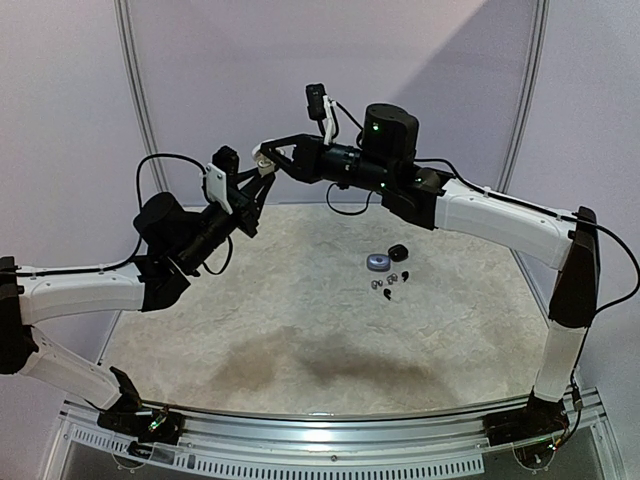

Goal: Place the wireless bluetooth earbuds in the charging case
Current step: Insert the left earbud into the left side groove of the charging case.

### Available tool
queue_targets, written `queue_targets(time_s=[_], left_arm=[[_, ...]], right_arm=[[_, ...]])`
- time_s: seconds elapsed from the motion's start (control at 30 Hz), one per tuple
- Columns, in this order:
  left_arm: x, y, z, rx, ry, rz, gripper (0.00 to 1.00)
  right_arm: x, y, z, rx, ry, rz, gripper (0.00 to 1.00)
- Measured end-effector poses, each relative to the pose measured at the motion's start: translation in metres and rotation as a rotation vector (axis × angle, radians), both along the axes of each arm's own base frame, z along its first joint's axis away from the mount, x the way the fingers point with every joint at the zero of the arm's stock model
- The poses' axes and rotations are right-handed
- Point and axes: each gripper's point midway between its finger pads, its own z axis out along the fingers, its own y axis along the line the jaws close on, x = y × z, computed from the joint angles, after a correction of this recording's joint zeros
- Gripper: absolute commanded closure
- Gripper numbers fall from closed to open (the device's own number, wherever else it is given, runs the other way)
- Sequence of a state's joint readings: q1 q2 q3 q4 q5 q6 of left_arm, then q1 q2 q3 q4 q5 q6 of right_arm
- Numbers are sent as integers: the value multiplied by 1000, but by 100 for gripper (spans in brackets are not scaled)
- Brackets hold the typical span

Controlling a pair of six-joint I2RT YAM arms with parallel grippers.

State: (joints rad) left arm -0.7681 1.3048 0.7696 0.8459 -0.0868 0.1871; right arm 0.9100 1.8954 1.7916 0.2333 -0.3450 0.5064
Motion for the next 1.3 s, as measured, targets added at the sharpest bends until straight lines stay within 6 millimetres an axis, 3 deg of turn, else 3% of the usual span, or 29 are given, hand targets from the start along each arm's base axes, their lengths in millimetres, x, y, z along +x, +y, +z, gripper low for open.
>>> queue_targets(time_s=[0.33, 0.63, 1.03, 1.3], left_arm=[[0, 0, -1, -11, 15, -4, 100], [2, 0, -4, -4, 26, 3, 100], [4, 0, -3, -13, 42, 7, 100], [6, 0, -8, -36, 97, 0, 100]], right_arm=[[-4, 5, -4, -34, -56, -22, 99], [-2, 5, -7, -59, -82, -38, 75], [1, 4, -6, -75, -98, -69, 74], [3, 5, -7, -116, -116, -78, 58]])
